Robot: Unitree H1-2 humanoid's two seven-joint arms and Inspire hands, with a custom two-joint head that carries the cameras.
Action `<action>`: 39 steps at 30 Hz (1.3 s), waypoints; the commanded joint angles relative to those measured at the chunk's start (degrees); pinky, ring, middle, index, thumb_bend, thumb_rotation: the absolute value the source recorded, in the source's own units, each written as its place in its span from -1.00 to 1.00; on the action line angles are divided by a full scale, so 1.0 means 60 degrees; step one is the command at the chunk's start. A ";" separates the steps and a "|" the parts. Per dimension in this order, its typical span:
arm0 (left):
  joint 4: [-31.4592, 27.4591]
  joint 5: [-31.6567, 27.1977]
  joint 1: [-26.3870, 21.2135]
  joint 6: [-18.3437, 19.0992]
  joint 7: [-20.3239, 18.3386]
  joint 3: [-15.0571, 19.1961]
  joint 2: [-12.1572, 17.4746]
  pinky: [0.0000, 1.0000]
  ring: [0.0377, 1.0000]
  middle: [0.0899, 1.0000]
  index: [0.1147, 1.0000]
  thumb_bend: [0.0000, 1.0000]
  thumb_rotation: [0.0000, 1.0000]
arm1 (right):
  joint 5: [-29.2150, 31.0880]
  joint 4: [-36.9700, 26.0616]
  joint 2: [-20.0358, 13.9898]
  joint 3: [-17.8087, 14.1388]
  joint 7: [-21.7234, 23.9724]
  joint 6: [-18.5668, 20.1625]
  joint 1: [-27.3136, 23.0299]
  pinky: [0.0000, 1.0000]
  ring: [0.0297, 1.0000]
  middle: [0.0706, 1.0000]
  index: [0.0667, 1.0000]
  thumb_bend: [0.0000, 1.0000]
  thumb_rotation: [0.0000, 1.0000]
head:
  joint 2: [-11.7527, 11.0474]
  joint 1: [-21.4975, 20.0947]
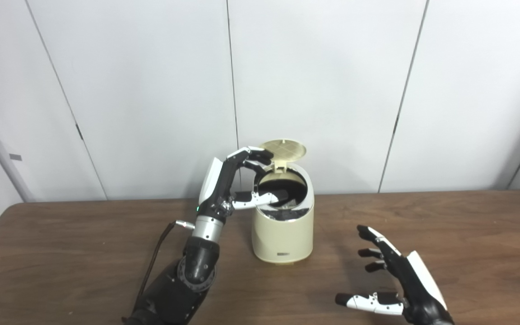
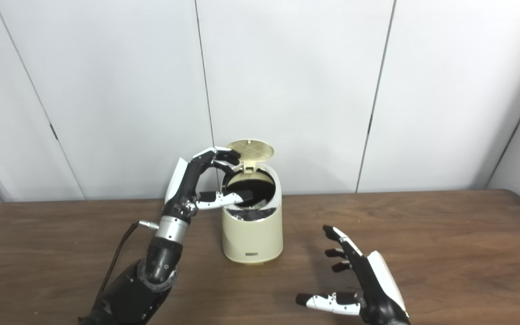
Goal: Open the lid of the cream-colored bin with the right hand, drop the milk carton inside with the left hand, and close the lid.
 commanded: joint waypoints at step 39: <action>-0.4976 -0.2948 0.3351 0.0179 -0.5517 0.5036 0.0845 0.25 0.49 0.58 0.66 0.64 -0.32 | 0.0203 -0.0031 -0.0278 -0.0026 0.0024 -0.0187 -0.0622 0.29 0.55 0.78 0.78 0.57 -0.47 | -0.0037 0.0513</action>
